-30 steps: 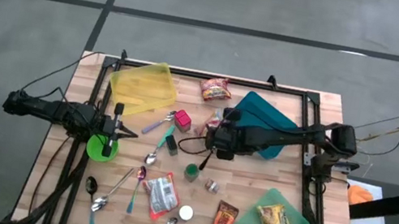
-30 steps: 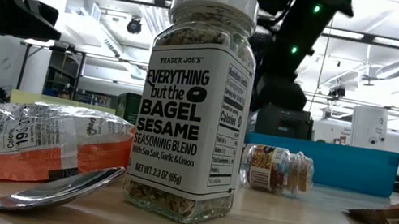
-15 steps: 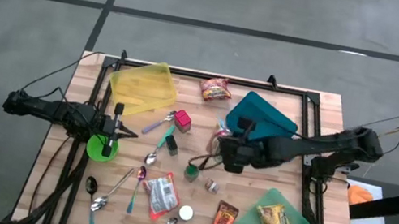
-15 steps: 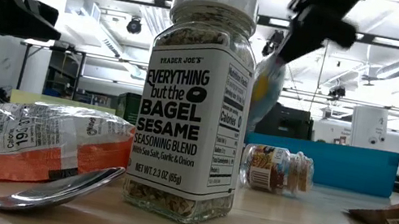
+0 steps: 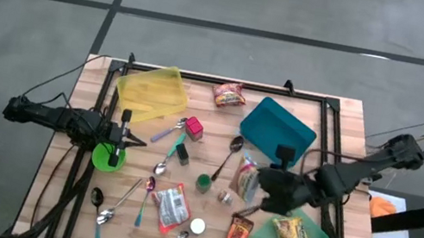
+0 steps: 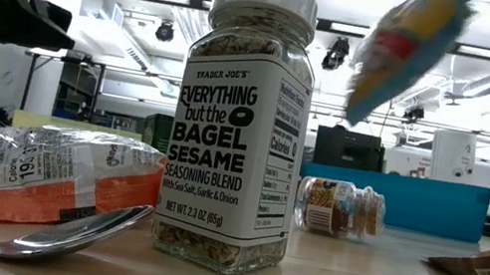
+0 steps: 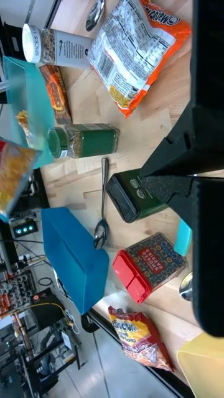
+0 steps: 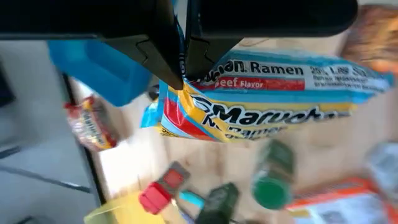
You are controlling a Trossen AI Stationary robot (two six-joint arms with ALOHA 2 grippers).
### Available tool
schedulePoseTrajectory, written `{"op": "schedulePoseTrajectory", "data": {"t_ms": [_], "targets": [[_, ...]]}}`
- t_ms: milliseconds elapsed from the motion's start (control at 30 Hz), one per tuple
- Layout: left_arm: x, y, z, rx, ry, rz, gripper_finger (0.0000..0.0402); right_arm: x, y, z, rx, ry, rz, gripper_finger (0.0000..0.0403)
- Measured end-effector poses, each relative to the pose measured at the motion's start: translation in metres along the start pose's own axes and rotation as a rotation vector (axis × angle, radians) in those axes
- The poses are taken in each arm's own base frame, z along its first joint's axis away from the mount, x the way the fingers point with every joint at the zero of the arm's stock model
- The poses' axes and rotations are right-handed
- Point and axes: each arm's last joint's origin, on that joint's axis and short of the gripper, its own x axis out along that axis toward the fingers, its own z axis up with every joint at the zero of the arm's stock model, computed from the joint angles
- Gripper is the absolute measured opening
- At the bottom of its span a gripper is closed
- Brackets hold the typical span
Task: Pick & Place Food Item
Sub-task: Put the blue noodle pack into the green bin
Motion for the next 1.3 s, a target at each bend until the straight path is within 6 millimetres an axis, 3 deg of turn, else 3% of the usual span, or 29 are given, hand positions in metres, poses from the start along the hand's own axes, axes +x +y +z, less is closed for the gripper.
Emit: {"op": "schedulePoseTrajectory", "data": {"t_ms": [367, 600, 1033, 1300], "targets": [[0.0, 0.0, 0.0, 0.0, 0.0, 0.0, 0.0, -0.059, 0.038, -0.035, 0.121, -0.021, 0.257, 0.0011], [0.0, 0.0, 0.0, 0.0, 0.0, 0.0, 0.0, -0.08, 0.062, -0.056, 0.221, 0.009, 0.338, 0.0011], [0.0, 0.0, 0.0, 0.0, 0.0, 0.0, 0.0, -0.068, 0.115, -0.095, 0.237, 0.151, 0.237, 0.0011], [0.0, 0.0, 0.0, 0.0, 0.0, 0.001, 0.0, -0.055, 0.133, -0.113, 0.325, 0.199, 0.133, 0.0011]]}}
